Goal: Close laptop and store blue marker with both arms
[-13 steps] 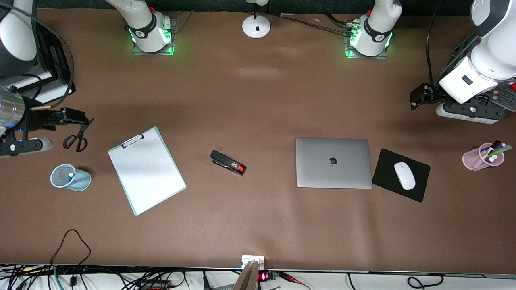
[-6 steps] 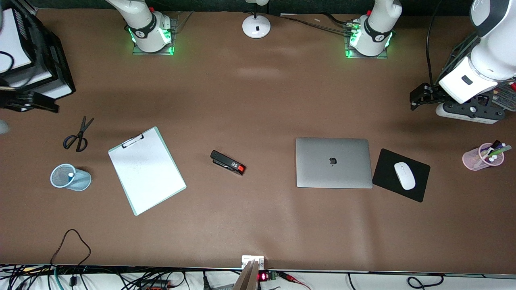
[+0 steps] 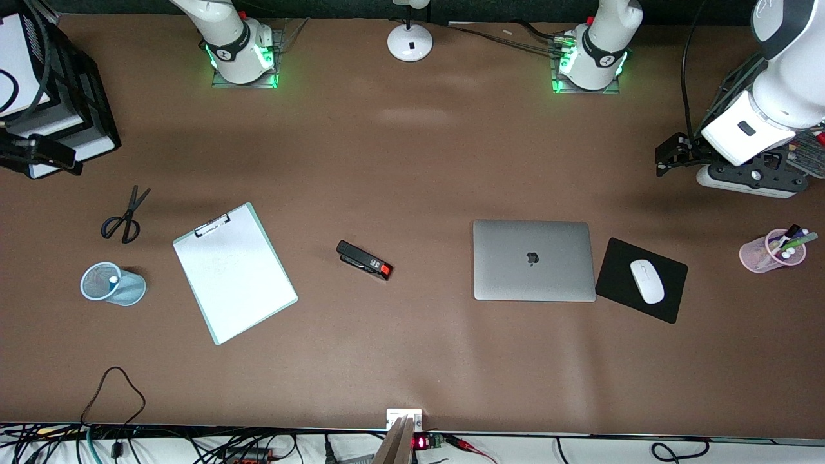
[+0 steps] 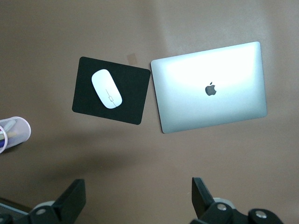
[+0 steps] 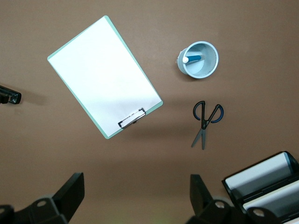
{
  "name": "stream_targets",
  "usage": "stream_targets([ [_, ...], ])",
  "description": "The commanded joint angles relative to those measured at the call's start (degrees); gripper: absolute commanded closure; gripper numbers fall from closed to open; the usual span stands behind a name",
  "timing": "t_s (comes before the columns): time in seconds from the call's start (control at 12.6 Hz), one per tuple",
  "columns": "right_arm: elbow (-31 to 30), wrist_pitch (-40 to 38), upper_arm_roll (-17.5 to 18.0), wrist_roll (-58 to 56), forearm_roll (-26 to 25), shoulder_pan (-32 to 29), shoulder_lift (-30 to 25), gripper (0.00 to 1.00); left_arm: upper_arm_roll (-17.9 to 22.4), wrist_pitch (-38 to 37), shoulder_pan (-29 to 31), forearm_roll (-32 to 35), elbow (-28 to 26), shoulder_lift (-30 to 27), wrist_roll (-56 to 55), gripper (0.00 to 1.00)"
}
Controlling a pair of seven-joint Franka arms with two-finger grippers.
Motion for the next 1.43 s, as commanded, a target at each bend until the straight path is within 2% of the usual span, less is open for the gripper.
stream_targets([
  [0.0,-2.74,-0.02,0.41,-0.69,0.2,-0.08,-3.09,0.0,0.09,-0.43,-0.32,1.17,1.02,0.45,0.68,0.0],
  [0.48,-4.49,0.23,-0.02,-1.22,0.2,-0.43,-5.47,0.0,0.09,-0.43,-0.32,1.17,1.02,0.45,0.68,0.0],
  [1.35,-3.79,-0.64,0.15,2.12,0.2,-0.17,-5.29,0.0,0.09,-0.52,-0.32,1.17,1.02,0.36,0.68,0.0],
])
